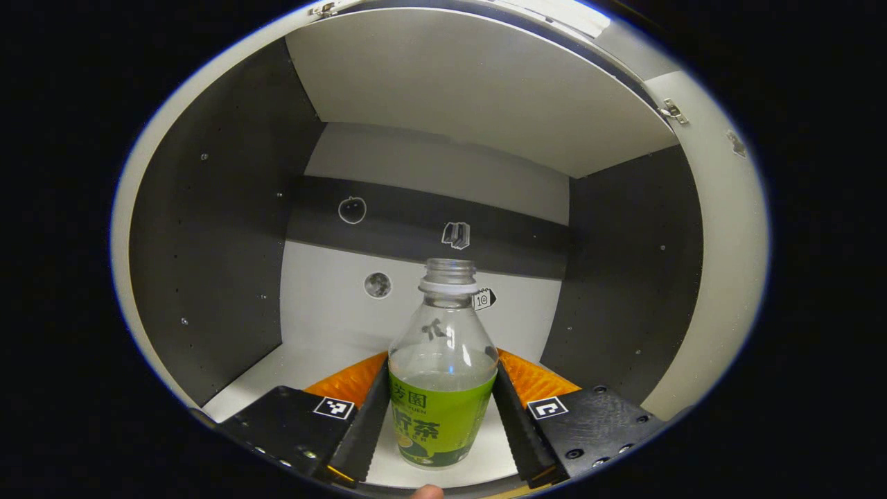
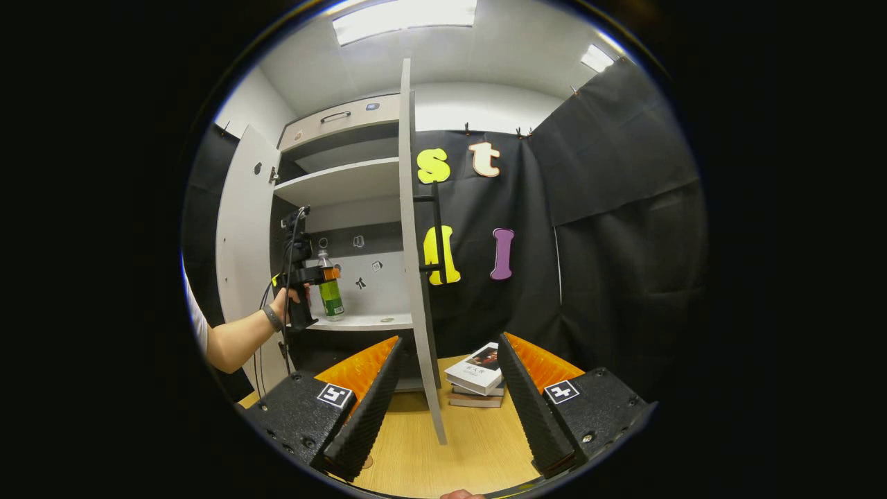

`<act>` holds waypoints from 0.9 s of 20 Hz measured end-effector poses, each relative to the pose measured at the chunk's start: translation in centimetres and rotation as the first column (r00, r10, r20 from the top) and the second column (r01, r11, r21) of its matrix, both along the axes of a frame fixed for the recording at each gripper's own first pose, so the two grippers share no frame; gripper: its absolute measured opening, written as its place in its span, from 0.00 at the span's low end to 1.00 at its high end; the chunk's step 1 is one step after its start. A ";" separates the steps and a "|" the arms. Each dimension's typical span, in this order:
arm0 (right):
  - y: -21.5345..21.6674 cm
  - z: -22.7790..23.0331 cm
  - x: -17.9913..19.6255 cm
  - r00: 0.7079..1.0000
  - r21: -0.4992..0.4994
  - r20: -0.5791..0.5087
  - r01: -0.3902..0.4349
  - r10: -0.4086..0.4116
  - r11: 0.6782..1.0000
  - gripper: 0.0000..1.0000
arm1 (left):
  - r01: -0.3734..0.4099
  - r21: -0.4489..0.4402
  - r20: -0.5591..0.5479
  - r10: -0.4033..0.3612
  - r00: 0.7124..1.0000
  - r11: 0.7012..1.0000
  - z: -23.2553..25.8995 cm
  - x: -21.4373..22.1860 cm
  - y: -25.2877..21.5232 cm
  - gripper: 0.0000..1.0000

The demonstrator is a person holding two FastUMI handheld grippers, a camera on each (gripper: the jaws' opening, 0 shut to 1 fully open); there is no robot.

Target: Grasp the bottle in the cabinet with the left hand and place it on the coaster, then close the right door with the right hand and the left door with the left hand.

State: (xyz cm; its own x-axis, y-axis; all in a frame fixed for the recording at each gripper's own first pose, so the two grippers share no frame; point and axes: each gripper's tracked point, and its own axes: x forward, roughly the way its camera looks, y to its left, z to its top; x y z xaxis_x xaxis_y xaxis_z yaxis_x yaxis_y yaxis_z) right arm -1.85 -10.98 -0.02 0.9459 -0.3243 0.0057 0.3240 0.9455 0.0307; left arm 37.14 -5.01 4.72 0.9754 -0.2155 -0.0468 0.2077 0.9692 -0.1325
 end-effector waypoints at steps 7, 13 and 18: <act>1.3 -0.4 0.4 0.998 0.015 -0.008 -0.062 0.062 0.998 0.83 | 0.035 0.025 0.065 -0.037 0.997 0.999 2.6 -6.0 0.6 0.75; 3.6 -0.2 0.4 0.989 0.011 0.001 -0.150 0.150 0.989 0.83 | 0.046 0.060 0.088 -0.051 0.995 0.997 2.7 -12.3 1.3 0.79; 5.4 0.4 -0.4 0.978 -0.011 0.008 -0.206 0.206 0.978 0.83 | 0.054 0.045 0.045 -0.056 0.997 0.998 -0.5 -17.4 1.4 0.75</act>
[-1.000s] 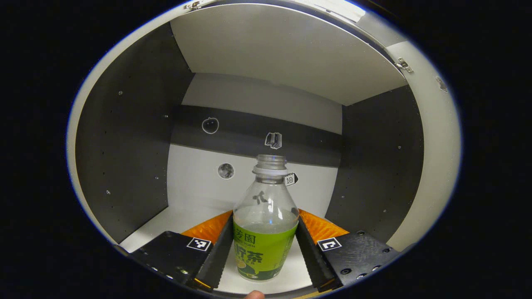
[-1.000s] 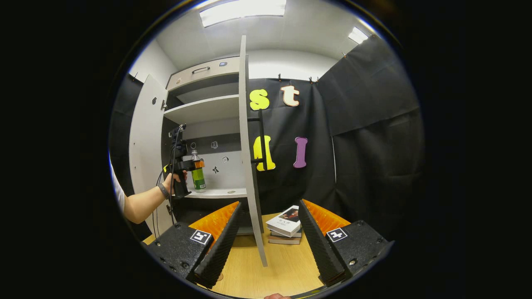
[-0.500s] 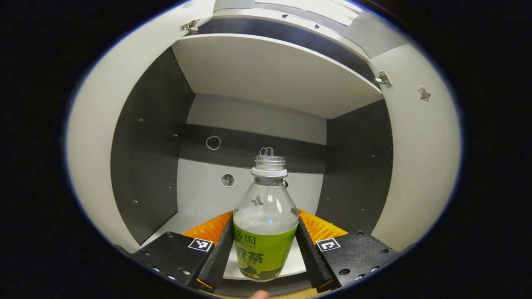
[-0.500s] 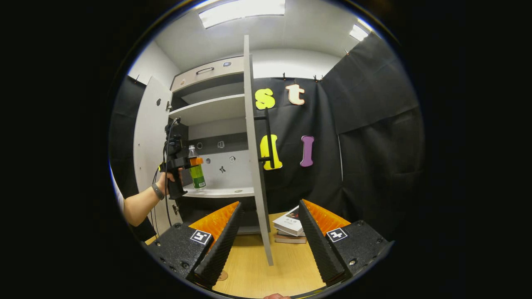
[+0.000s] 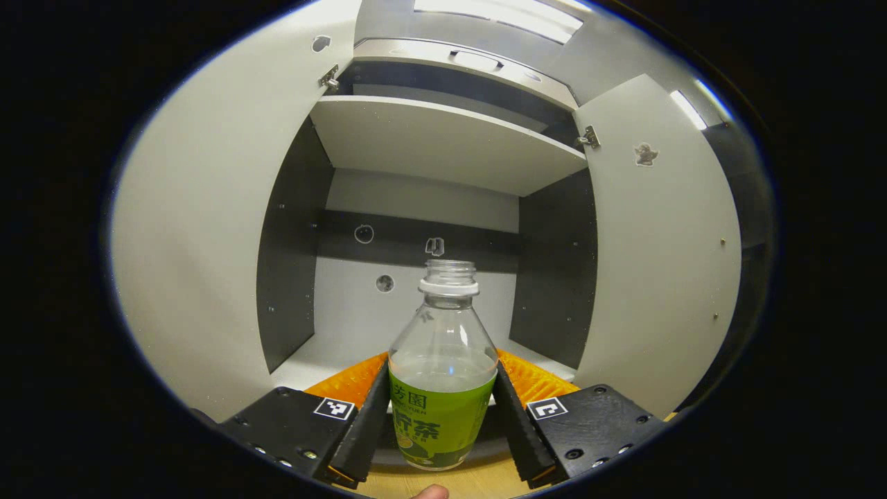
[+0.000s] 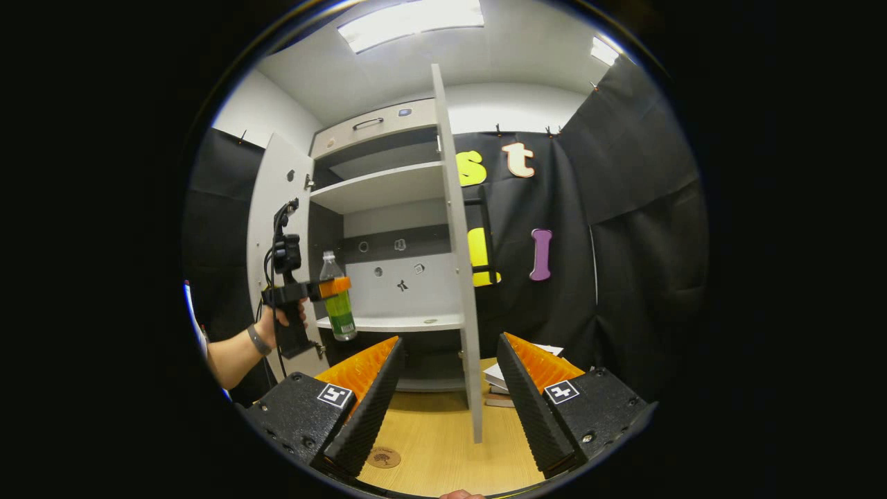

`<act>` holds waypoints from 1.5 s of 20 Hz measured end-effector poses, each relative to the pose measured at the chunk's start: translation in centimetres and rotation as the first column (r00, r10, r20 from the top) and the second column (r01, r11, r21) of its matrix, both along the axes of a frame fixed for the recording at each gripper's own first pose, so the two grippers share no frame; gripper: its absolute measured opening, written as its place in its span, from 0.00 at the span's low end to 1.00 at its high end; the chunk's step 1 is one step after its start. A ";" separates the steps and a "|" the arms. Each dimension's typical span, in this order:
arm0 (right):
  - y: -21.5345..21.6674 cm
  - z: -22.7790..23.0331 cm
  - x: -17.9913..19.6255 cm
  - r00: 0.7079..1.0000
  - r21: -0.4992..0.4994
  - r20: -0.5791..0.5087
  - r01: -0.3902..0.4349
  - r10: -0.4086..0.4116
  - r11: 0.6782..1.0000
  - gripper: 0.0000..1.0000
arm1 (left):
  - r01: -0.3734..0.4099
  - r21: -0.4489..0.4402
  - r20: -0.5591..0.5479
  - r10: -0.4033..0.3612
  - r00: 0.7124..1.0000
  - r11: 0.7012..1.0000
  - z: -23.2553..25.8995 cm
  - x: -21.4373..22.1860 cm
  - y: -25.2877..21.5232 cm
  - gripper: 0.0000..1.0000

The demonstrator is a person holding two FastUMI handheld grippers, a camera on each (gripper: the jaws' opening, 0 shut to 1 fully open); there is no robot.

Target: Grasp the bottle in the cabinet with the left hand and place it on the coaster, then close the right door with the right hand and the left door with the left hand.

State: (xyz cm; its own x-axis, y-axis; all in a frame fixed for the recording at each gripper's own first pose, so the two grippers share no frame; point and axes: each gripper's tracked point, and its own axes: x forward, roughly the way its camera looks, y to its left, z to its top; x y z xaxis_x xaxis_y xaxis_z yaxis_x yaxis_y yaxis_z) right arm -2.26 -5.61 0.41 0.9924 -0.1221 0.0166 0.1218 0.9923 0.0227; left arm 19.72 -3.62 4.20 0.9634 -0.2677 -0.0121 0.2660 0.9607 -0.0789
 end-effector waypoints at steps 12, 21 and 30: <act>0.9 -0.1 -0.4 0.998 -0.040 -0.040 -0.047 0.045 0.998 0.83 | -0.153 0.136 0.002 0.154 0.988 0.979 -8.8 -7.9 1.6 0.75; 1.1 0.3 0.1 0.997 -0.048 -0.052 -0.060 0.058 0.997 0.83 | -0.139 0.175 -0.040 0.148 0.988 0.975 -19.9 -12.7 -3.7 0.75; 0.6 0.5 0.8 0.998 -0.035 -0.058 0.011 -0.013 0.999 0.83 | -0.149 0.123 -0.060 0.157 0.986 0.981 -25.1 -14.5 -5.5 0.75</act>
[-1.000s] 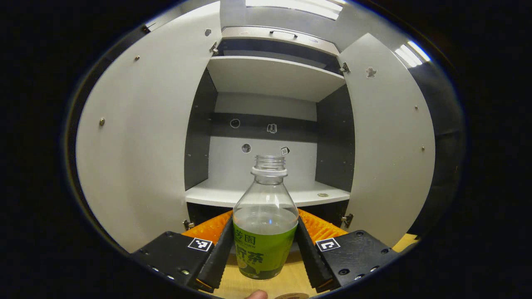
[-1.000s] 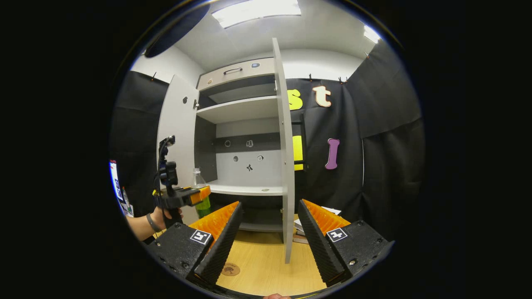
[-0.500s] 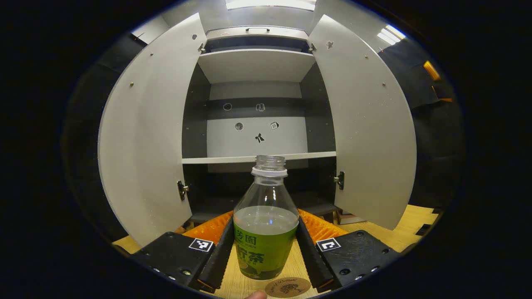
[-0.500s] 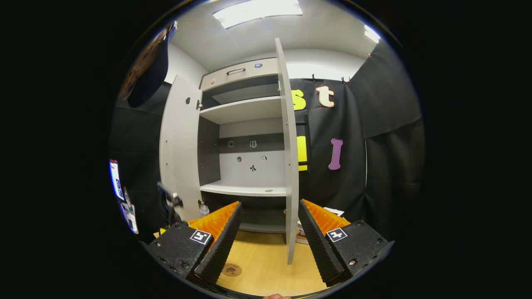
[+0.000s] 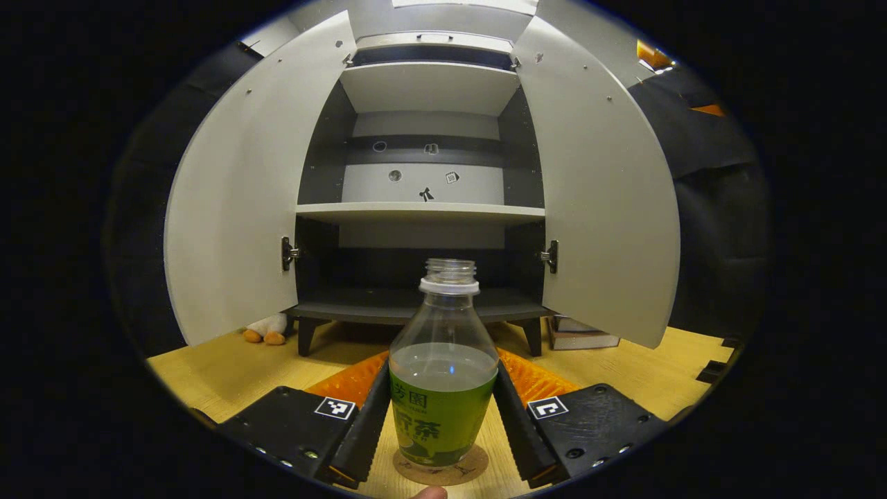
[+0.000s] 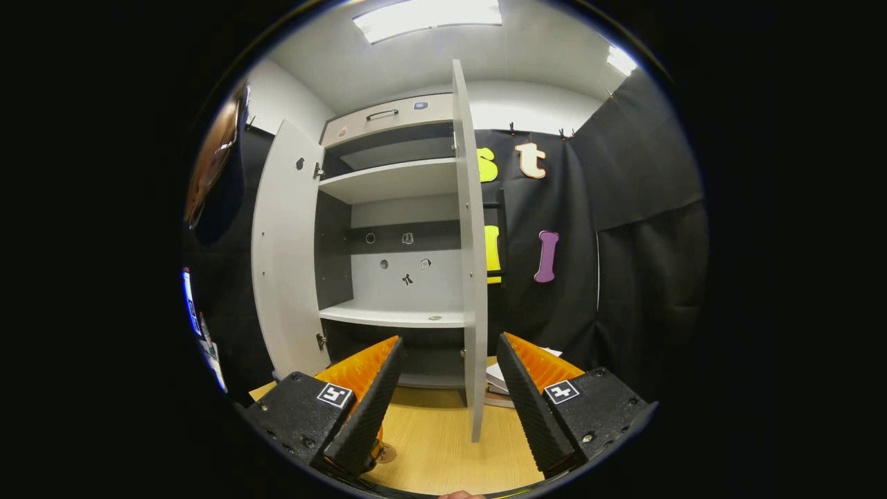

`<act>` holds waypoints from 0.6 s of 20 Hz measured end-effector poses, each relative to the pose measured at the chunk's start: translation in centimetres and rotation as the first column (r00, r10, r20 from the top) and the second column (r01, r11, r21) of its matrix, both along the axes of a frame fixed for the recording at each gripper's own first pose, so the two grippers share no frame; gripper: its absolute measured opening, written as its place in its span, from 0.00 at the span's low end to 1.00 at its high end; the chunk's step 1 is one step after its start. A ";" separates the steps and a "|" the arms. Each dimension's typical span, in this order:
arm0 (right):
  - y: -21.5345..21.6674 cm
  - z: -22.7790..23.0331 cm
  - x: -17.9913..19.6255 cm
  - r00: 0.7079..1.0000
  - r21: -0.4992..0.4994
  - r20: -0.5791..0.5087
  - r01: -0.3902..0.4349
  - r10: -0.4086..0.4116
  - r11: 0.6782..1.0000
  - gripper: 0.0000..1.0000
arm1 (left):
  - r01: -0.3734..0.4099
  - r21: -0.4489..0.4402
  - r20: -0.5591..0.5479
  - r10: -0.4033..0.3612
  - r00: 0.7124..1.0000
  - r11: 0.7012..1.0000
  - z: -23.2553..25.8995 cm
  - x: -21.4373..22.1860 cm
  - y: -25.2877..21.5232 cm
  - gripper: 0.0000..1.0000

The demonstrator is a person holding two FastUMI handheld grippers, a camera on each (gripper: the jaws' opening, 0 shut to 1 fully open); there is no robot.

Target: Grasp the bottle in the cabinet with the left hand and place it on the coaster, then close the right door with the right hand and the left door with the left hand.

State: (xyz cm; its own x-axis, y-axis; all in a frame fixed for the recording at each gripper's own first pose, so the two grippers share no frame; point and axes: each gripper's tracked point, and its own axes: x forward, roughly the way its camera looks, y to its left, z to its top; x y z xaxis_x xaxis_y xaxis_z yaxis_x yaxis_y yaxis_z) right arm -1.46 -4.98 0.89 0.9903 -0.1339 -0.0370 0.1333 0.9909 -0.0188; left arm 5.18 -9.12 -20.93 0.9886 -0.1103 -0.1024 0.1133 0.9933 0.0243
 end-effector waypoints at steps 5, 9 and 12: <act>0.5 -0.1 -0.3 0.999 -0.030 -0.031 -0.008 0.007 1.000 0.83 | -0.037 0.006 -0.018 0.037 0.999 0.999 -2.2 0.2 0.0 0.75; 1.1 -0.3 -0.4 0.999 -0.042 -0.040 -0.022 0.020 0.999 0.83 | -0.039 0.059 -0.041 0.041 0.998 0.998 -2.5 0.6 -0.2 0.75; 1.3 -0.6 -0.2 0.998 -0.040 -0.051 -0.033 0.031 0.999 0.83 | -0.029 0.067 -0.068 0.033 0.997 0.997 -2.8 0.2 0.0 0.75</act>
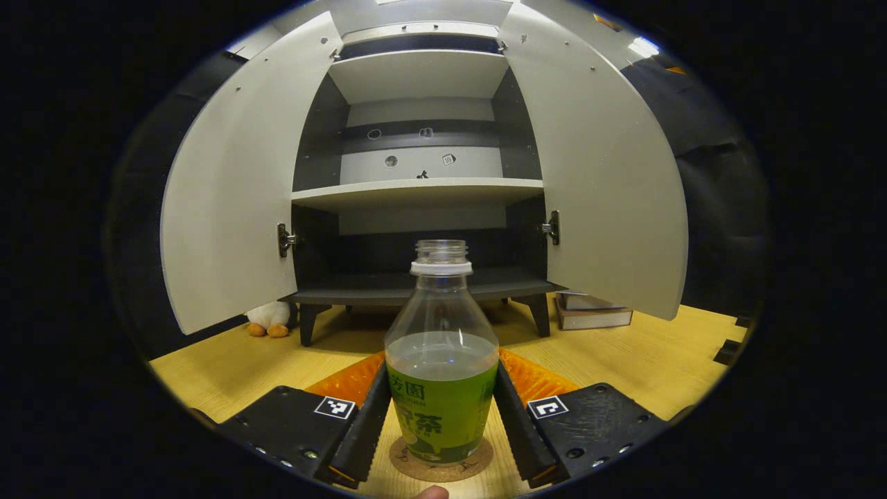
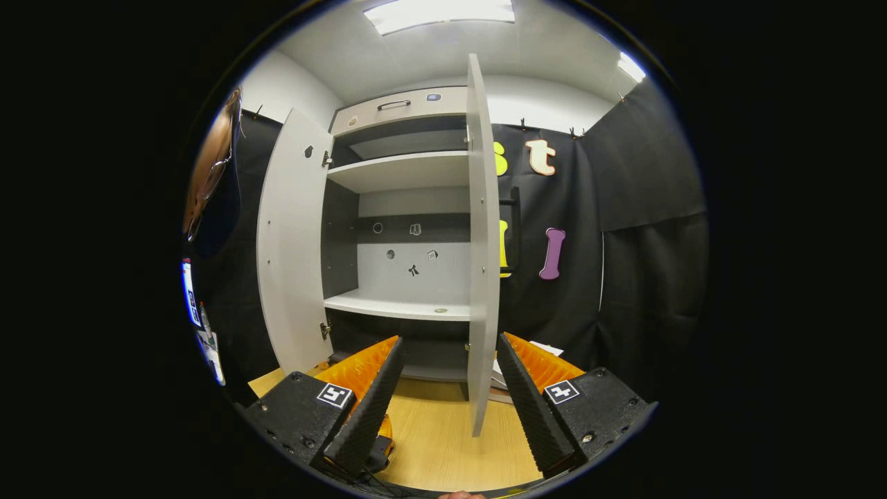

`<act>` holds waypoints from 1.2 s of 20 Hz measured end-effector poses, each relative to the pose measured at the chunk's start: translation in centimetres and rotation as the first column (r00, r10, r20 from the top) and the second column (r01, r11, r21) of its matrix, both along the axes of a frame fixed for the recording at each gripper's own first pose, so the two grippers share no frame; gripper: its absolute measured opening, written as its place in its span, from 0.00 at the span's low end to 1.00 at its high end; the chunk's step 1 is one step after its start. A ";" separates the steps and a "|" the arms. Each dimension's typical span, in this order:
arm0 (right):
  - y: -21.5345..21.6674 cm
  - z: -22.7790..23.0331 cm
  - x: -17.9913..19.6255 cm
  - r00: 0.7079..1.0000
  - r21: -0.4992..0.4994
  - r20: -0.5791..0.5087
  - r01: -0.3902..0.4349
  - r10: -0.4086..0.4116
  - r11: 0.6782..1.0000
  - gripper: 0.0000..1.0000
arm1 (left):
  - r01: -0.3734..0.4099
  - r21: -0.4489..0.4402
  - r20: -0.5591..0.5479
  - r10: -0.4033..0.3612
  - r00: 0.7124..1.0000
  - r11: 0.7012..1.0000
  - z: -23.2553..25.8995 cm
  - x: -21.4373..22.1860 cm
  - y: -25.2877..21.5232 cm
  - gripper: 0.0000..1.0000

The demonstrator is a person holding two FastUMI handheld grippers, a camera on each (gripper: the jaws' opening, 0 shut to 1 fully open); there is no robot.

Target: Grasp the bottle in the cabinet with the left hand and place it on the coaster, then close the right door with the right hand and the left door with the left hand.

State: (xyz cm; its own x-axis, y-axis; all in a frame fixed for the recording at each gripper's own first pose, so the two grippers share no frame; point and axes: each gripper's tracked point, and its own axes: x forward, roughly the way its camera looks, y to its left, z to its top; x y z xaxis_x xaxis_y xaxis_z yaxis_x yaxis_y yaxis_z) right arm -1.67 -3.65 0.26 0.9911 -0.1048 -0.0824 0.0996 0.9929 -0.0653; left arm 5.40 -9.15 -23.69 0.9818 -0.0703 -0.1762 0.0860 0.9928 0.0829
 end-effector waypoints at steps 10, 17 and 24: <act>0.3 -0.8 0.6 1.000 0.004 -0.023 -0.019 0.020 1.000 0.83 | 0.022 -0.025 -0.031 -0.023 0.999 0.999 -1.0 -1.3 0.3 0.90; 0.6 -0.8 0.7 0.999 0.014 -0.016 -0.039 0.039 0.999 0.83 | 0.045 -0.027 0.040 -0.043 0.998 0.999 2.2 -2.0 -0.1 0.94; 0.4 -0.6 0.9 0.997 0.057 0.027 -0.074 0.073 0.996 0.83 | 0.030 -0.041 0.063 -0.027 0.998 0.999 5.7 -3.7 0.3 0.94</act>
